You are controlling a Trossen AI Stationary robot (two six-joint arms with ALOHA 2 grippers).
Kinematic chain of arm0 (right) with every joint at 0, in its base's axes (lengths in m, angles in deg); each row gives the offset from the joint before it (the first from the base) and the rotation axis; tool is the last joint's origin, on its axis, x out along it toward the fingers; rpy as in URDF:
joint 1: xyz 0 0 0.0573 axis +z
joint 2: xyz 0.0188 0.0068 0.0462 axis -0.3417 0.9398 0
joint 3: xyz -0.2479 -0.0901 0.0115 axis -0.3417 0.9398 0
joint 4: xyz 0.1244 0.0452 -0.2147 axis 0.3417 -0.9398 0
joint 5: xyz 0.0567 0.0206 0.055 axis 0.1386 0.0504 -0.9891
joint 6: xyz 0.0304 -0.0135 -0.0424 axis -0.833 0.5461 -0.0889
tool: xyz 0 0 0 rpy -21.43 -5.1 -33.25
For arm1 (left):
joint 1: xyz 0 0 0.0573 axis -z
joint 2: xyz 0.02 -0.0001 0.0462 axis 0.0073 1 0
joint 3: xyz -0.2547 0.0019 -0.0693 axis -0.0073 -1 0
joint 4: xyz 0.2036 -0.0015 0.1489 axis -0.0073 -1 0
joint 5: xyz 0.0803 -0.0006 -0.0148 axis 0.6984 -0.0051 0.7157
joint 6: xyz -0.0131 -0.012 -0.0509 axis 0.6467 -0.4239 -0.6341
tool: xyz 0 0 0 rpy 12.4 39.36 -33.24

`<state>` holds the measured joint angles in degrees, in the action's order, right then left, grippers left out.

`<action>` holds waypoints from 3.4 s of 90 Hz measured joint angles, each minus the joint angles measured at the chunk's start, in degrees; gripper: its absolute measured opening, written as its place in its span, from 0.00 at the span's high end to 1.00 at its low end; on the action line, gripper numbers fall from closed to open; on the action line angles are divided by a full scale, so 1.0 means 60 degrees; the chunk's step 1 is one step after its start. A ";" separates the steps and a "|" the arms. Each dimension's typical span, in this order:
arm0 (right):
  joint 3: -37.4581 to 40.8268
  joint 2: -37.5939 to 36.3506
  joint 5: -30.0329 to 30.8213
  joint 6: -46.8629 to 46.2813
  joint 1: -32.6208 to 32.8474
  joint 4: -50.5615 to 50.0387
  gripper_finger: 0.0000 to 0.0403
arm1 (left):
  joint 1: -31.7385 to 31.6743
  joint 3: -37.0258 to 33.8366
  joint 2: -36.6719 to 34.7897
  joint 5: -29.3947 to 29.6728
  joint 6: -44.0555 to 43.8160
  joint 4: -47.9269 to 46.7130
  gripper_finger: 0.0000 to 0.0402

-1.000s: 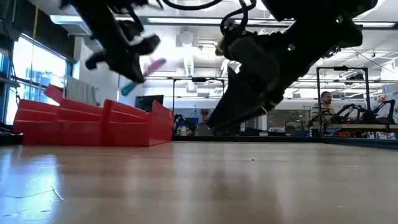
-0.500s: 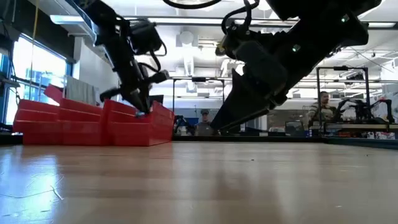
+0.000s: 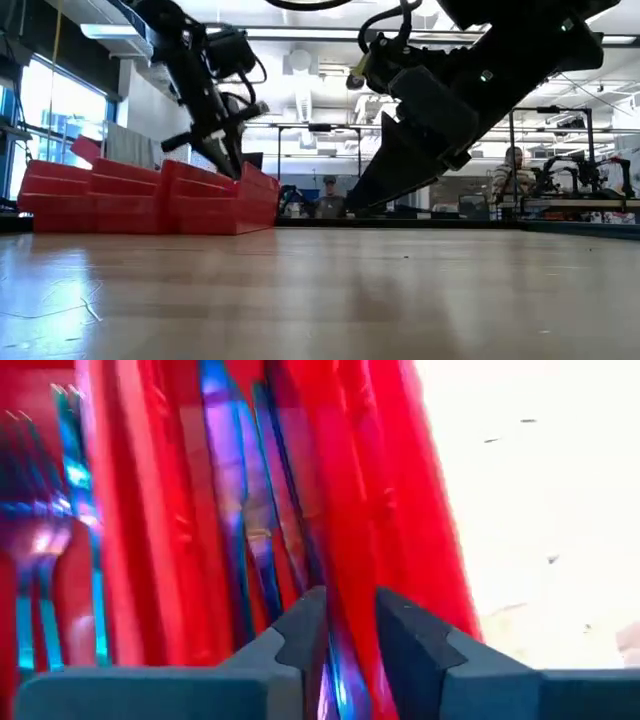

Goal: Sort silverware
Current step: Return to home position

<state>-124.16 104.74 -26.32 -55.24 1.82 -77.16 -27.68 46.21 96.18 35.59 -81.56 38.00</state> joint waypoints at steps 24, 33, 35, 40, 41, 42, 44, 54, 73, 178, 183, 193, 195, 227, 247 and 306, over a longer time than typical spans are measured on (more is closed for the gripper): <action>0.0000 -0.0878 -0.0218 0.0003 0.0000 -0.1223 0.58 | 0.0603 0.0500 -0.2831 -0.0020 0.2001 -0.1323 0.79; -0.0004 -0.2061 0.0232 -0.0472 0.0015 -0.3402 0.58 | 0.1157 0.0239 -0.4309 -0.0126 0.2236 -0.1365 0.80; -0.0004 -0.2341 0.0387 -0.0567 0.0011 -0.3898 0.58 | 0.1277 0.0126 -0.4643 -0.0150 0.2329 -0.1417 0.81; -0.0004 -0.3073 0.0620 -0.0871 0.0020 -0.5040 0.58 | 0.1541 -0.0224 -0.5554 -0.0186 0.2416 -0.1516 0.81; -0.0004 -0.3220 0.0667 -0.0929 0.0018 -0.5245 0.58 | 0.1584 -0.0304 -0.5742 -0.0177 0.2415 -0.1531 0.81; -0.0004 -0.3373 0.0731 -0.0965 0.0018 -0.5426 0.58 | 0.1624 -0.0387 -0.5927 -0.0161 0.2414 -0.1540 0.81; 0.0000 -0.3654 0.0854 -0.1058 0.0033 -0.5815 0.58 | 0.1696 -0.0563 -0.6317 -0.0109 0.2399 -0.1550 0.81; 0.0568 -0.5146 0.1271 -0.1582 0.0075 -0.6966 0.58 | 0.1936 -0.1599 -0.8230 0.0120 0.2333 -0.1506 0.81; 0.2885 -0.8311 0.0525 -0.2166 -0.0461 -0.6900 0.58 | 0.1992 -0.3424 -1.1426 0.0309 0.2171 -0.1438 0.81; 0.9005 -1.2693 -0.1914 0.1519 -0.4156 0.2966 0.58 | 0.2068 -0.8786 -1.2953 -0.0449 0.5411 0.5057 0.81; 0.9005 -1.2690 -0.1927 0.1519 -0.4156 0.2846 0.58 | 0.2072 -0.8786 -1.2942 -0.0444 0.5362 0.5057 0.81; 0.9005 -1.2695 -0.1931 0.1519 -0.4156 0.2602 0.58 | 0.2072 -0.8786 -1.2934 -0.0448 0.5364 0.5057 0.81; 0.9005 -1.2691 -0.1930 0.1519 -0.4156 0.2566 0.58 | 0.2072 -0.8786 -1.2934 -0.0448 0.5362 0.5057 0.81; 0.9005 -1.3326 -0.1952 0.1522 -0.3752 0.1536 0.58 | 0.2775 -0.8778 -1.3436 -0.0311 0.5356 0.5059 0.81; 0.9009 -1.5444 -0.2293 0.1519 -0.3563 -0.0103 0.58 | 0.3648 -0.8775 -1.3458 -0.0282 0.5355 0.5243 0.81; 0.9012 -1.7864 -0.2689 0.1519 -0.4404 0.0241 0.58 | 0.4003 -0.8775 -1.3458 -0.0232 0.5347 0.5081 0.81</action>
<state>-70.09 -2.45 -42.45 -46.12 -24.60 -75.72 -3.66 -6.44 15.44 34.20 -49.48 68.49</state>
